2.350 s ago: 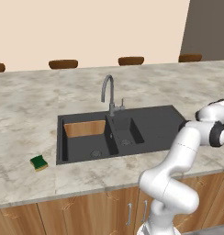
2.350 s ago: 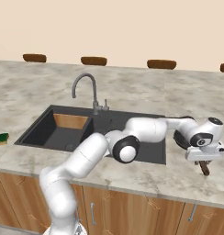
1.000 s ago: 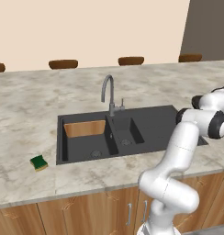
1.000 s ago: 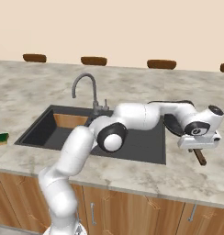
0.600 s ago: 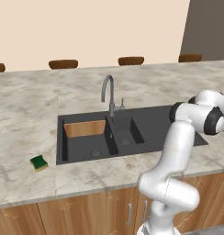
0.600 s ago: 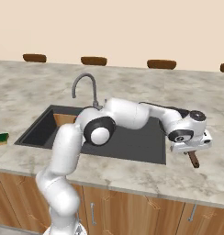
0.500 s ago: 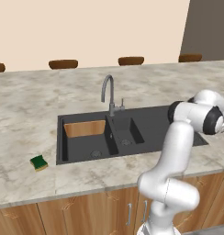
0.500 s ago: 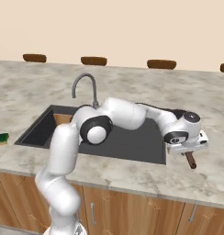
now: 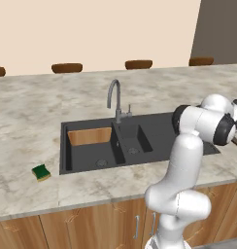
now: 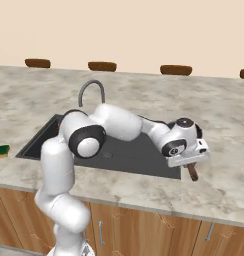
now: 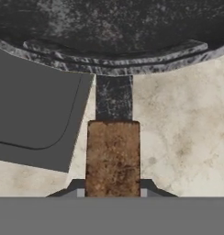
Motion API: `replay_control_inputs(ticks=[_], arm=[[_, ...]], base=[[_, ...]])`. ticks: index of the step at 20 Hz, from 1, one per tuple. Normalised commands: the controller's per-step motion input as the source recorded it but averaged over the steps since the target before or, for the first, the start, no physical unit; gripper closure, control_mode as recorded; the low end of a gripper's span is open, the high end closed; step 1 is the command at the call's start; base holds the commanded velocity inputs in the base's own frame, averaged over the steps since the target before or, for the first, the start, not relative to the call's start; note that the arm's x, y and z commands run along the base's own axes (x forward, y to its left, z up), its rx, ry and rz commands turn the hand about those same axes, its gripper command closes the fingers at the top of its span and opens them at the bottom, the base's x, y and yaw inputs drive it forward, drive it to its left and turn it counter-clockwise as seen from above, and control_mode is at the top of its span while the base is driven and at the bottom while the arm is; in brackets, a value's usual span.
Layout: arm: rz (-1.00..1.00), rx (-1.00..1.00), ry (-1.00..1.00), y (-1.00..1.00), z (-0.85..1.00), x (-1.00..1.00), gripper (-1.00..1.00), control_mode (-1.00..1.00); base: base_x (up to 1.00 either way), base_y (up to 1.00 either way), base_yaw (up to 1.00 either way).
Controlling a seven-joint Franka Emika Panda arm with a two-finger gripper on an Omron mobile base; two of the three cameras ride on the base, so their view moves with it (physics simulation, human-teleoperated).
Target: Pick the pan and sponge and place them into the sink. Then turn on the water.
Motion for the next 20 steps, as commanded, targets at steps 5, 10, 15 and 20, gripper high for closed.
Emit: replay_control_inputs(ticks=[5,10,15,20], arm=[[-0.01,-0.03,0.1,0.47,0.28,-0.02,1.0,-1.0],[-0.04,0.0,-0.01,0.49,0.22,0.0,1.0,-1.0],[-0.05,0.01,0.0,0.45,0.09,0.0,1.0,-1.0],[-0.02,0.01,0.0,0.52,0.09,0.0,1.0,-1.0]], base=[[0.0,0.0,0.0],[0.0,0.0,0.0],[0.0,0.0,0.0],[0.0,0.0,0.0]])
